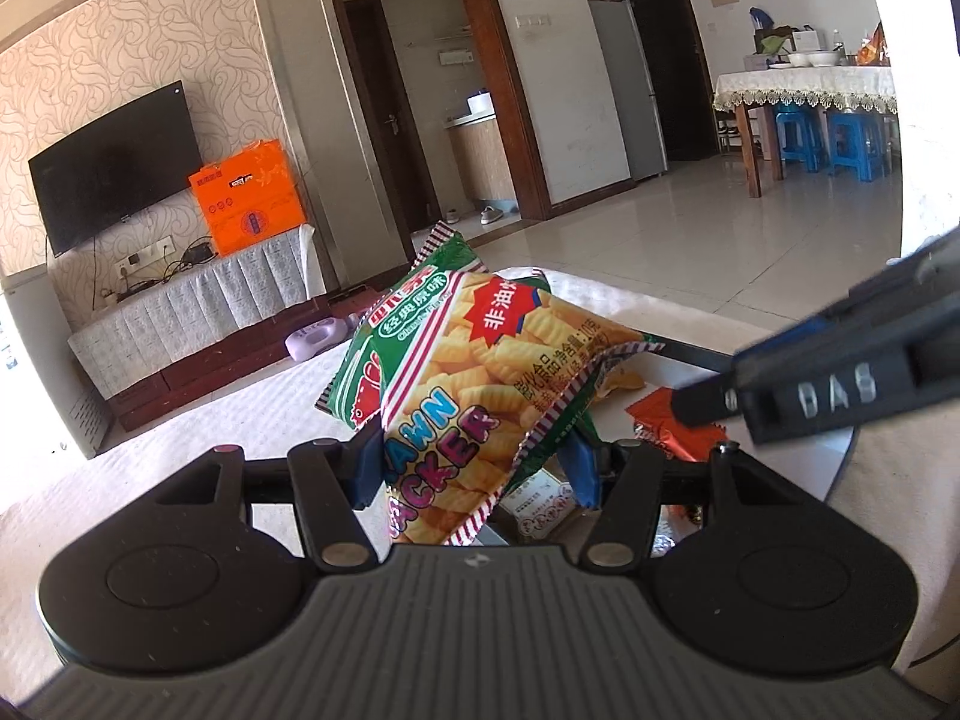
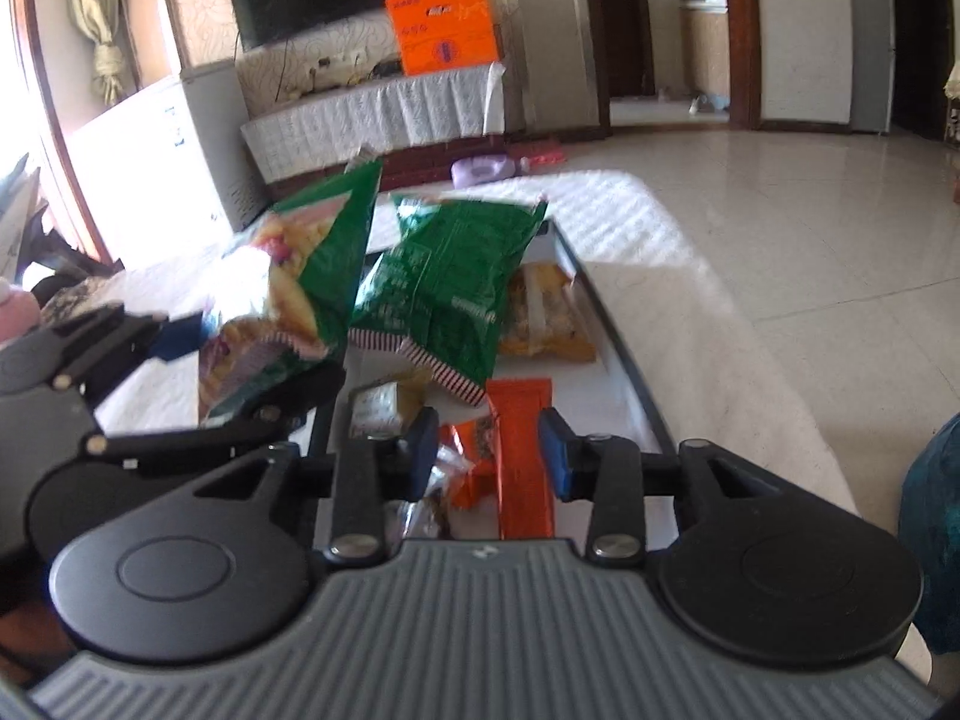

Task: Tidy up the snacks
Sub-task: 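Lower the chocolate into the box and open the right gripper while the left holds the bag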

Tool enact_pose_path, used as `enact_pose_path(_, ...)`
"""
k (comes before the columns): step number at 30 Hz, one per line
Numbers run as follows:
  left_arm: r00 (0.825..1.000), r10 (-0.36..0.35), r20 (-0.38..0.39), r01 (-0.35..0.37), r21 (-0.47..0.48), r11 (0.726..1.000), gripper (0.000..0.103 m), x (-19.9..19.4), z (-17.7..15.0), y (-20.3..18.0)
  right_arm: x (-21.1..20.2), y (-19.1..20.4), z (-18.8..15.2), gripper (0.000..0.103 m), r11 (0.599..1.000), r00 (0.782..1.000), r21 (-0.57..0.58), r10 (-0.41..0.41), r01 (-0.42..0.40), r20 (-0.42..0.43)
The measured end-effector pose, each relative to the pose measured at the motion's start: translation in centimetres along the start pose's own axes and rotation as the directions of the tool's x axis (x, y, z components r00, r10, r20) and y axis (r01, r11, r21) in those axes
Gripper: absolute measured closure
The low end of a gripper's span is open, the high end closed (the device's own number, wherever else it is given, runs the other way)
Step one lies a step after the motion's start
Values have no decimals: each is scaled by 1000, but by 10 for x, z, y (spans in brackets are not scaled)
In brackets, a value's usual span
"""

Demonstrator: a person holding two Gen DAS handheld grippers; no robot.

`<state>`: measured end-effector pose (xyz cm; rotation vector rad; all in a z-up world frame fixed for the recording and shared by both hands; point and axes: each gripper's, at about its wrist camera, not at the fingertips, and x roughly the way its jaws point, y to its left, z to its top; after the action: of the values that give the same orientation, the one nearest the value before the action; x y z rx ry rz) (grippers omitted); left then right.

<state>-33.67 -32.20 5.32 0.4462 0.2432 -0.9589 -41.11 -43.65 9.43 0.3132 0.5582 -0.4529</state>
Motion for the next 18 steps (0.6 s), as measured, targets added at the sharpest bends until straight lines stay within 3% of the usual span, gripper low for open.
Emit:
enact_pose_path(5,999,-24,24,24,1,1000,40,-14,-2,-1,-9,-5,0,64,997,996,28,-79,78,44)
enact_pose_path(9,998,-54,26,54,10,999,40,-17,-3,-12,-25,0,0,63,981,970,-17,-190,195,155)
enact_pose_path(13,995,-95,18,94,27,995,40,-14,-6,-28,-31,-9,3,63,981,962,29,-193,191,194)
enact_pose_path(18,988,-152,-9,153,25,988,40,-6,-11,-43,-30,-21,5,63,987,969,72,-155,144,191)
